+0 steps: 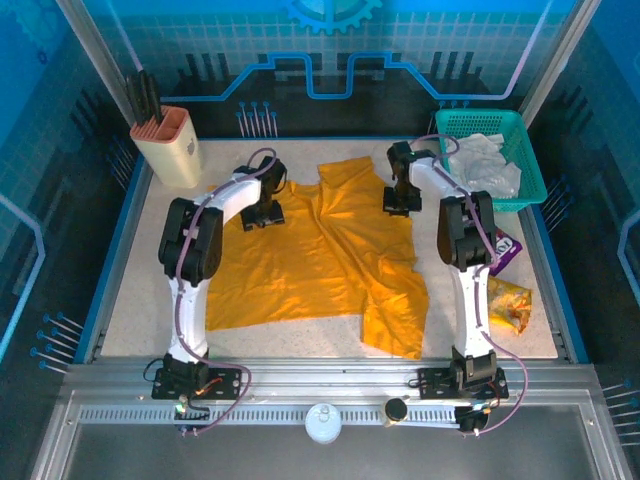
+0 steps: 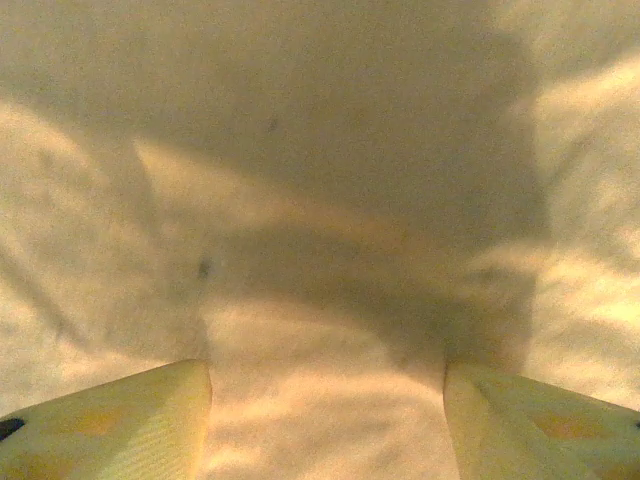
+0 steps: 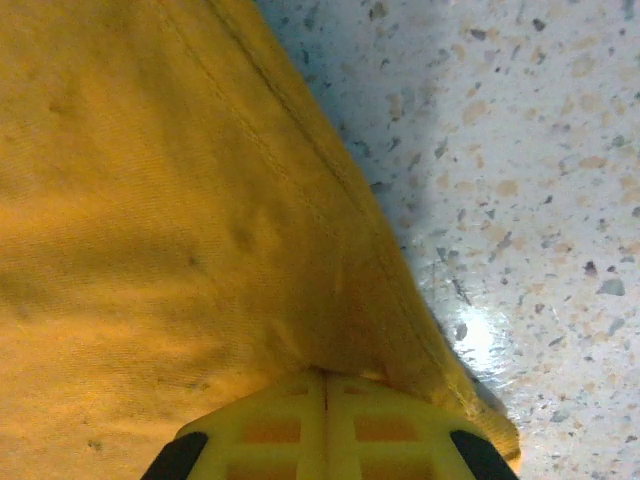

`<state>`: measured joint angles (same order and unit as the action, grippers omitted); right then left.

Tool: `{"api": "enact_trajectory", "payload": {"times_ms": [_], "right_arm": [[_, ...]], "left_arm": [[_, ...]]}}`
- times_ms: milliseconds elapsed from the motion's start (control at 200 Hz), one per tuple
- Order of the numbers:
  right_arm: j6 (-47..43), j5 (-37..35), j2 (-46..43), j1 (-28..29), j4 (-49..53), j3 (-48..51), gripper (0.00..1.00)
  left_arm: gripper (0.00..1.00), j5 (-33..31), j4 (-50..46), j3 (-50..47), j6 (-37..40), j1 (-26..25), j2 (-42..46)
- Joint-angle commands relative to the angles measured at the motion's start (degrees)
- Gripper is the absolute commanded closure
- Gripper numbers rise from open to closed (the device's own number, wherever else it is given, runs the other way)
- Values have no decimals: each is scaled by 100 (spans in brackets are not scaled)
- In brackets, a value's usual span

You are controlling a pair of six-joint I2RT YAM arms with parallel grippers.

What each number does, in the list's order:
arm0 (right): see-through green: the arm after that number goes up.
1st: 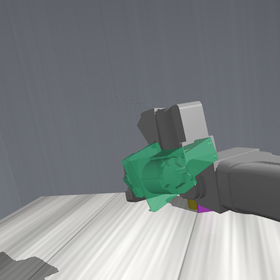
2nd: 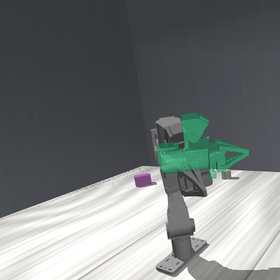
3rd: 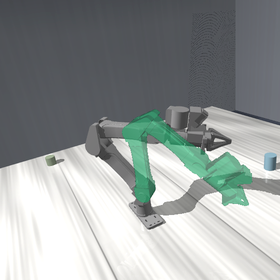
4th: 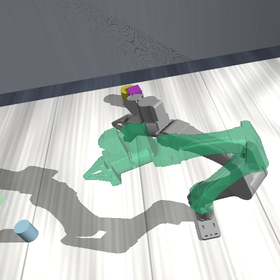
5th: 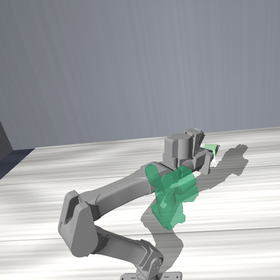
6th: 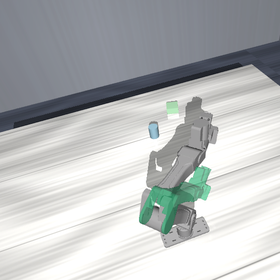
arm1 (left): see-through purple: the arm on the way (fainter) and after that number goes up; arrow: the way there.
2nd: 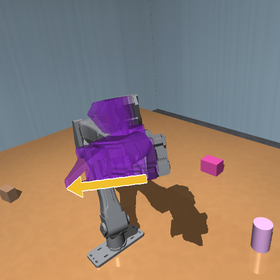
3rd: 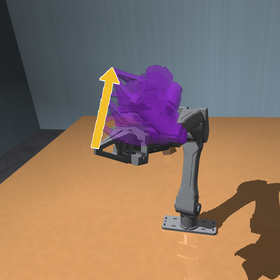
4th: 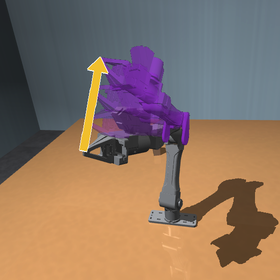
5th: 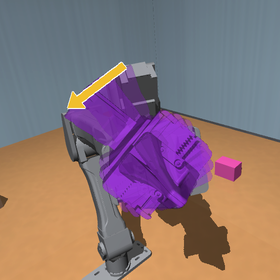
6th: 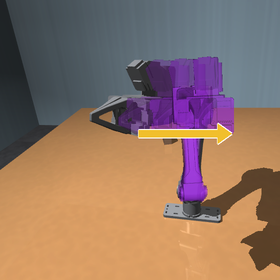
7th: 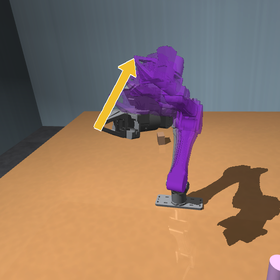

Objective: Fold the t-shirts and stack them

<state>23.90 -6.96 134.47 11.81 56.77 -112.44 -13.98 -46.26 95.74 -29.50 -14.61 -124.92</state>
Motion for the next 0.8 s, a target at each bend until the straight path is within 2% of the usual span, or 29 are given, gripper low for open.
{"api": "enact_trajectory", "payload": {"times_ms": [0,430,631,796], "right_arm": [[-112,-366,545,-173,660,-507,100],[-342,-821,2450,-632,1859,-3659,100],[-255,-518,2535,-875,1661,-3847,100],[-207,-733,2447,-894,1795,-3669,100]], "left_arm": [[36,-124,-370,441,142,106,-419],[35,-17,-809,1510,633,235,-1122],[34,-54,-1085,2173,799,257,-1556],[34,-149,-1410,2841,910,275,-1922]]}}
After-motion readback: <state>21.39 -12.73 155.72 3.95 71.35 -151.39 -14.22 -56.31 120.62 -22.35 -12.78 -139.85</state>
